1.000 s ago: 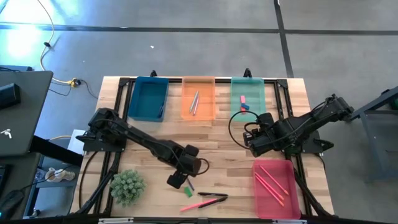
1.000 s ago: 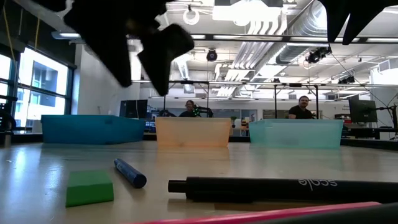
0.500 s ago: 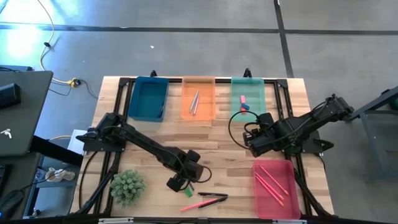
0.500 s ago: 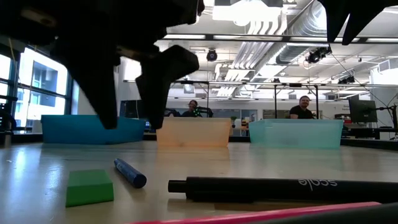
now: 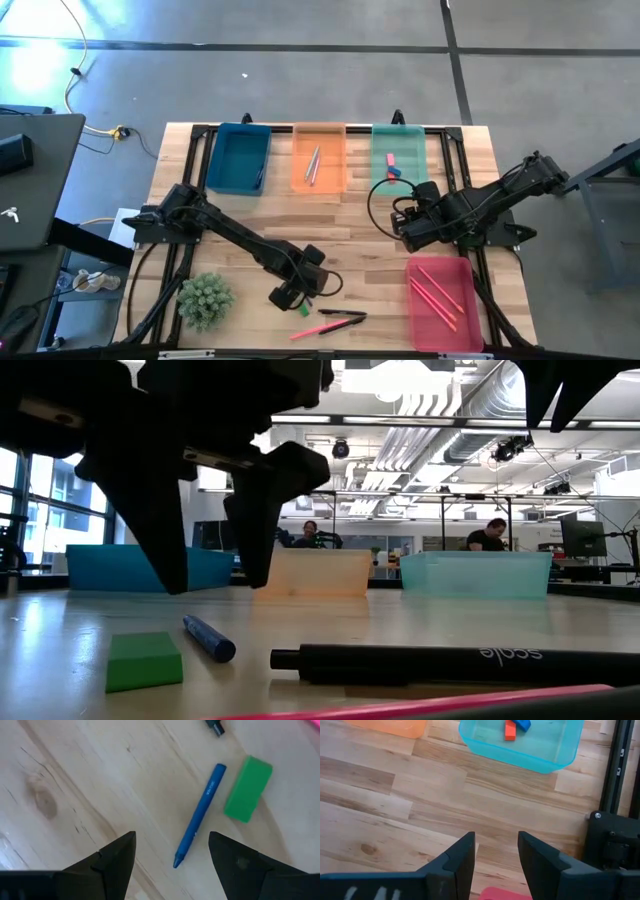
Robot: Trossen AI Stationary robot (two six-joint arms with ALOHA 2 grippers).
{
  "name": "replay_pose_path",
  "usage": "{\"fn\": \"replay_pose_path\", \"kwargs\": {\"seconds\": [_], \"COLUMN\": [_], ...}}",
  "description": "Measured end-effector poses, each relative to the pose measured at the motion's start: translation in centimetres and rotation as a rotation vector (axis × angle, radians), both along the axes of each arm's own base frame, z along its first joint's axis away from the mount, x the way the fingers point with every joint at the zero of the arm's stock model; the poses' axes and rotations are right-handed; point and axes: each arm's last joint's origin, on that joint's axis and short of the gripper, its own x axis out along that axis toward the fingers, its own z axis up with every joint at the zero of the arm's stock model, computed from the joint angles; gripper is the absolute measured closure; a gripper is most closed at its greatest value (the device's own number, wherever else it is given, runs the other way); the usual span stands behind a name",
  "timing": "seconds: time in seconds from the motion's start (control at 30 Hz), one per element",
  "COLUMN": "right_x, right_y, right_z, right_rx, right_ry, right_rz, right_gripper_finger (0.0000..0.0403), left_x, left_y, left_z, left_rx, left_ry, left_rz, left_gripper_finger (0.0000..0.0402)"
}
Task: Sort crayons/erasers/pens/pencils in bins
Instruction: Put the blue crayon into the blue bin
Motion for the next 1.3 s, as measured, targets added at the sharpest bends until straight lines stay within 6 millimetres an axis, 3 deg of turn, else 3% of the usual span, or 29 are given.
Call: {"fn": "replay_pose_path", "kwargs": {"seconds": [0.5, 1.03, 1.3], "right_x": [0.0, 0.0, 0.0], "right_y": [0.0, 0.0, 0.0], "right_z": [0.0, 0.0, 0.0], "right_rx": [0.001, -0.011, -0.011], "right_ry": [0.000, -0.006, -0.006], "right_rz": [0.002, 0.001, 0.001], "right_gripper_finger": [0.0261, 0.0261, 0.0261], "left_x": [0.1, 0.2, 0.2], "left_y": [-0.3, -0.3, 0.0], "left_z": [-2.4, -2.6, -2.6], "left_rx": [0.015, 0.008, 0.003], "left_ry": [0.063, 0.057, 0.068], "left_rz": [-0.037, -0.058, -0.006], "left_gripper_finger": [0.0192, 0.0318, 0.0362]}}
